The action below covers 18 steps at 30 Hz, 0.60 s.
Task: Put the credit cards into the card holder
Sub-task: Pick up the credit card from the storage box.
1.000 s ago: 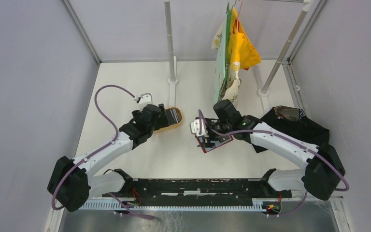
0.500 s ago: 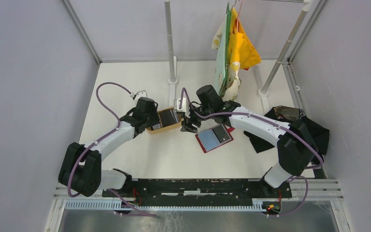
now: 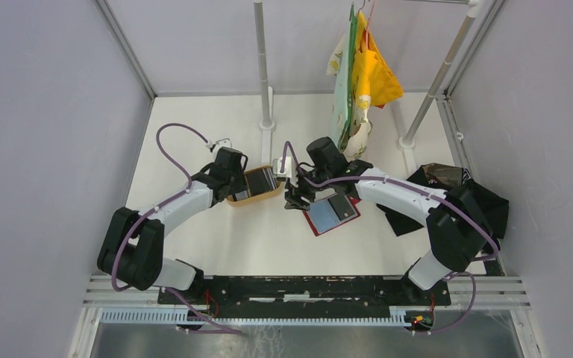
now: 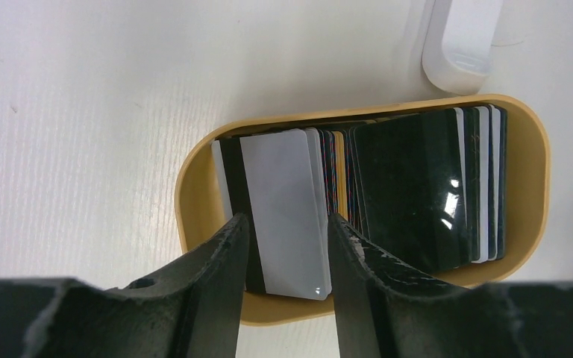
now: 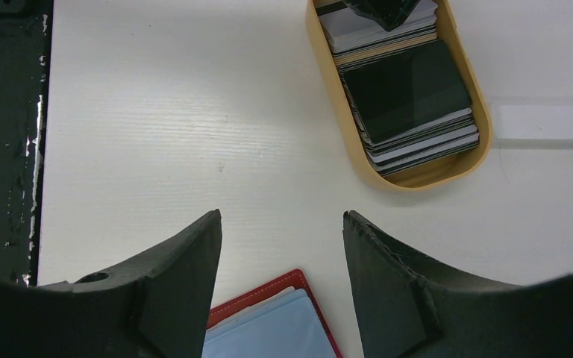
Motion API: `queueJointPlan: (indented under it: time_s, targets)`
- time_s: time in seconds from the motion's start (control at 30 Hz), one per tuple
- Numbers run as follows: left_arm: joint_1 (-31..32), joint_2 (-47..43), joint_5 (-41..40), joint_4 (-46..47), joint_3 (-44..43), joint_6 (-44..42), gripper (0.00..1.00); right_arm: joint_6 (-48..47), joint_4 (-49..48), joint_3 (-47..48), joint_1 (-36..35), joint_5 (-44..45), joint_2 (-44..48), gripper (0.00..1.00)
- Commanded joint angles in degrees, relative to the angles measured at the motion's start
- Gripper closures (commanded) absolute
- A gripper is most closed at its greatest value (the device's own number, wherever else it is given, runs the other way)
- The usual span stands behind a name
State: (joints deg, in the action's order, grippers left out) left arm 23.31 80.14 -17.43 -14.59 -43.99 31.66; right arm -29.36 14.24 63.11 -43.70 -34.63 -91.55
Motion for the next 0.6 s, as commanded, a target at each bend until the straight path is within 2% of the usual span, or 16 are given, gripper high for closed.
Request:
queueJointPlan:
  time_s: [0.0, 0.23, 0.57]
  targets:
    - [-0.2, 1.1, 0.2, 1.0, -2.6, -2.5, 0.52, 0.4, -1.5, 0.0, 0.3, -1.4, 1.1, 0.34]
    - [-0.4, 2.1, 0.1, 1.0, -2.6, -2.4, 0.58, 0.6, -1.3, 0.0, 0.5, -1.6, 0.9, 0.34]
    - [-0.9, 4.0, 1.7, 1.1, -3.3, -3.0, 0.57, 0.8, -1.0, 0.2, 0.6, -1.8, 0.3, 0.34]
